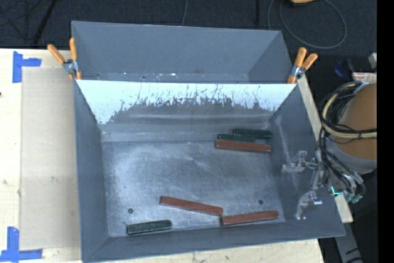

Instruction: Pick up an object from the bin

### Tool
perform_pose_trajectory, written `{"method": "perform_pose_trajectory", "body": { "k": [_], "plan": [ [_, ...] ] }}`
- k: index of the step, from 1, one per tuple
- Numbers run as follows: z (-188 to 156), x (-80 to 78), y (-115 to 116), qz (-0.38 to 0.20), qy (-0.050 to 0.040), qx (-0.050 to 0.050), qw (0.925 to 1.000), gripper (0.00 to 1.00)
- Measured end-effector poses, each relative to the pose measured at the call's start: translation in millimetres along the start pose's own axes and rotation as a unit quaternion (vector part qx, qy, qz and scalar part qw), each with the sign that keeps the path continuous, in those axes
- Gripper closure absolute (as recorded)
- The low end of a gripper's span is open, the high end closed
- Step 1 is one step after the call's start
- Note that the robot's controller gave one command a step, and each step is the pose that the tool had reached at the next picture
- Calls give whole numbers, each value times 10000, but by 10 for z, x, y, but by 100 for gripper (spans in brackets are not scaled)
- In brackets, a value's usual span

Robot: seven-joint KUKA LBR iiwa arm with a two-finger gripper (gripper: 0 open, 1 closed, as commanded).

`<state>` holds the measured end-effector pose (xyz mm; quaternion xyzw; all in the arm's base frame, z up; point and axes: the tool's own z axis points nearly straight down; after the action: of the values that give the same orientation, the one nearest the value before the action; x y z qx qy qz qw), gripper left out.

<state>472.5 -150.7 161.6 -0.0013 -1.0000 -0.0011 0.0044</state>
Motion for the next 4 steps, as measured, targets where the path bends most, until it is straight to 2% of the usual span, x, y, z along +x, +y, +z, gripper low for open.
{"method": "perform_pose_trajectory", "body": {
  "k": [1,2,3,4],
  "plan": [
    [-37,-20,7,-17,-35,9,10000,0],
    [808,-10,436,224,-36,7,9997,100],
    [808,-10,436,219,-35,8,9998,100],
    [423,-123,517,223,-33,5,9997,100]
  ]
}}
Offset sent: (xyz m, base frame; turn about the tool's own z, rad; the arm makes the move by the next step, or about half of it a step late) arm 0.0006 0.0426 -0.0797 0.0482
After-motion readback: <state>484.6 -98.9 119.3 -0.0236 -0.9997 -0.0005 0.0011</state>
